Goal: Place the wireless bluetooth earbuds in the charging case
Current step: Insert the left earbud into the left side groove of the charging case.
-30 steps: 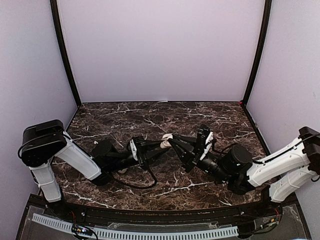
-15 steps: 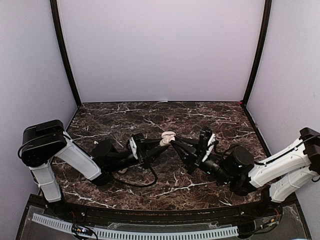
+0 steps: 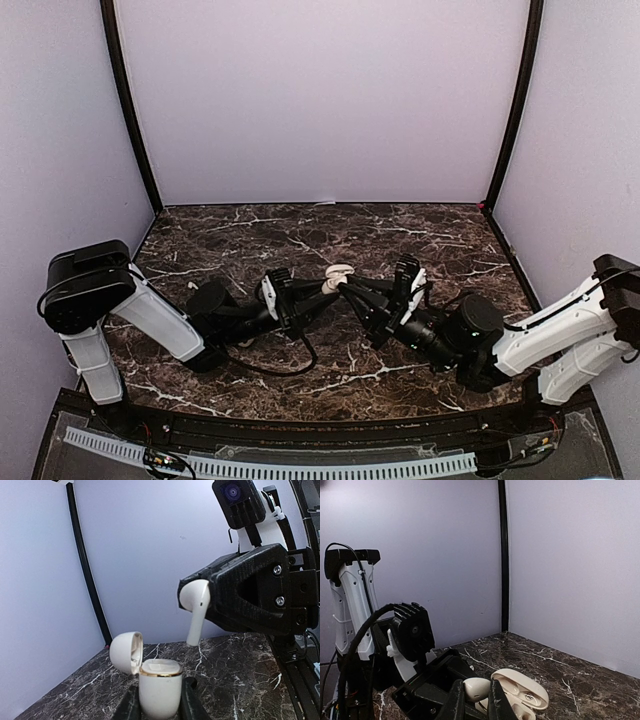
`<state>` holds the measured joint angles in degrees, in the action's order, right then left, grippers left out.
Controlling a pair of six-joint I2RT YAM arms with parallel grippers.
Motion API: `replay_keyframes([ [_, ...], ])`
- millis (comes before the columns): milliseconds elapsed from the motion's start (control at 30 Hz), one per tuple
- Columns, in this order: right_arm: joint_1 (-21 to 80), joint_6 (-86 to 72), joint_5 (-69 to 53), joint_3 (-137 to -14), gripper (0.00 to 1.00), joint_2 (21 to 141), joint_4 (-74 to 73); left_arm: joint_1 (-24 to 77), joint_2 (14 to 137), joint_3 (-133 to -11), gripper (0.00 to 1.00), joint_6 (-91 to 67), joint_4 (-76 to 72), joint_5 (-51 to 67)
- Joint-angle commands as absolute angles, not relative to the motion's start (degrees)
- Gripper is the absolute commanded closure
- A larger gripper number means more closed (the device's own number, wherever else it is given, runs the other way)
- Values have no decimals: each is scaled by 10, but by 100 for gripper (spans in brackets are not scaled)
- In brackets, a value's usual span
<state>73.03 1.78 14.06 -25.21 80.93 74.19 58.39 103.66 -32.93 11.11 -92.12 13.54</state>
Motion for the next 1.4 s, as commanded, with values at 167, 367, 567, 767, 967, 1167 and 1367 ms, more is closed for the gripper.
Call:
replay_keyframes([
  [167,736,11,165,-270,100,821,766,591,1036,-344,100,116,-1047,131],
  [367,736,10,183,-274,100,825,759,593,1035,-347,100,117,-1047,132],
  [567,736,12,194,-277,100,826,752,594,1034,-347,100,121,-1045,136],
  [767,736,12,200,-280,100,829,747,595,1034,-347,100,124,-1047,141],
  [967,736,10,194,-279,100,827,745,595,1034,-346,100,125,-1047,149],
  [1167,735,2,181,-275,100,823,738,595,1035,-346,100,125,-1050,164],
  [1367,733,-14,168,-265,100,819,749,595,1034,-348,100,120,-1050,178],
])
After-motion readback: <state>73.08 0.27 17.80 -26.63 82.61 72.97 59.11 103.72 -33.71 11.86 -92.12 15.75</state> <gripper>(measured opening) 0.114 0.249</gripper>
